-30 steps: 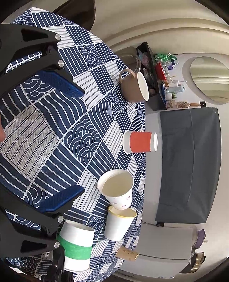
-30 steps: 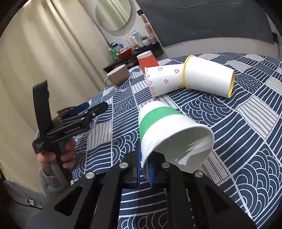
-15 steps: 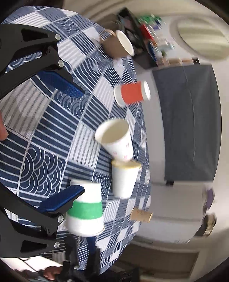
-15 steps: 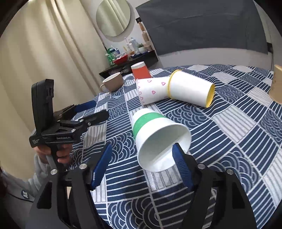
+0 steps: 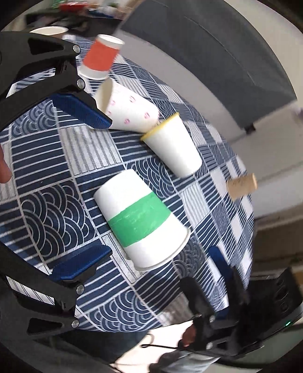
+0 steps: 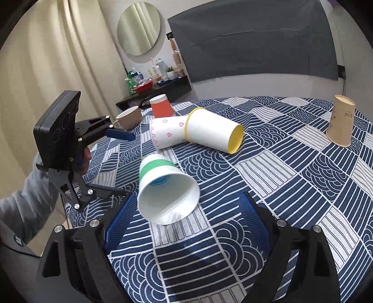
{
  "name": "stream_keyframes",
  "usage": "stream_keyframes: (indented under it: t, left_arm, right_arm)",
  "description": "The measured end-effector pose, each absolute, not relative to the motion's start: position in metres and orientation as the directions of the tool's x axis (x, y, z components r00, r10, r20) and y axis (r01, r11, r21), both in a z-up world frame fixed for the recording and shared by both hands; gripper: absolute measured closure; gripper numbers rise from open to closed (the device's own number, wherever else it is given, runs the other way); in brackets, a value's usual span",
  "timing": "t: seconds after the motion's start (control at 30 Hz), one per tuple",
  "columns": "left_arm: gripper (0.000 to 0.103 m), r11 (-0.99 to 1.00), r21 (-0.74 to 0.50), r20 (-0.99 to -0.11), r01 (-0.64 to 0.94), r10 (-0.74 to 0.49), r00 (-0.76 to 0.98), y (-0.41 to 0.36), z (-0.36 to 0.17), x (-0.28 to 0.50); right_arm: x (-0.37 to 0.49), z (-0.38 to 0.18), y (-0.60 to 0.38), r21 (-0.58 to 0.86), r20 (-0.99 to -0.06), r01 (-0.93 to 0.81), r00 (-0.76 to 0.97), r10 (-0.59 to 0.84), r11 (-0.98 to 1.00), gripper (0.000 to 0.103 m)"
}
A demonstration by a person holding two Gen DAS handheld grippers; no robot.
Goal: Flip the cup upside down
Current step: 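Lift the green-banded cup with the right tool and rotate it mouth-down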
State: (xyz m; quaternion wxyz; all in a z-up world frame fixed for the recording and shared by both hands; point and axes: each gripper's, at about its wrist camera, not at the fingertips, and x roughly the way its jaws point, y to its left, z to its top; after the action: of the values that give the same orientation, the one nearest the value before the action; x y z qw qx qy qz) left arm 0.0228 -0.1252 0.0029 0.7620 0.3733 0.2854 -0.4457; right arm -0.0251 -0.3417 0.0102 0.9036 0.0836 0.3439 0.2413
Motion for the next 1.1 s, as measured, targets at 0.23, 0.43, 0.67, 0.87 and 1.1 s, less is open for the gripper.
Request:
stream_keyframes:
  t: [0.23,0.43,0.67,0.87,1.1]
  left_arm:
    - [0.006,0.102,0.269,-0.844,0.958,-0.454,0.286,-0.149,-0.019,0.043]
    - [0.006,0.001,0.155,-0.863,0.988,-0.487,0.136,-0.162,-0.022,0.059]
    - [0.02,-0.011,0.037,-0.864,0.999,-0.502,0.027,-0.167,-0.029,0.077]
    - [0.035,0.024,0.03,-0.856,0.999,-0.515,0.038,-0.156,-0.026,0.075]
    - [0.037,0.073,0.03,-0.815,0.997,-0.576,0.067,-0.145,-0.011,0.064]
  right_arm:
    - [-0.019,0.004,-0.353,0.333,-0.593,-0.368,0.634,0.496,0.868,0.018]
    - [-0.012,0.001,-0.367,0.368,-0.583,-0.355,0.632,0.51,0.86,0.018]
    - [-0.005,-0.003,-0.381,0.416,-0.559,-0.331,0.642,0.525,0.847,0.017]
    - [0.001,-0.01,-0.384,0.432,-0.568,-0.314,0.633,0.525,0.846,0.017]
    - [-0.002,-0.009,-0.381,0.424,-0.568,-0.314,0.638,0.52,0.849,0.017]
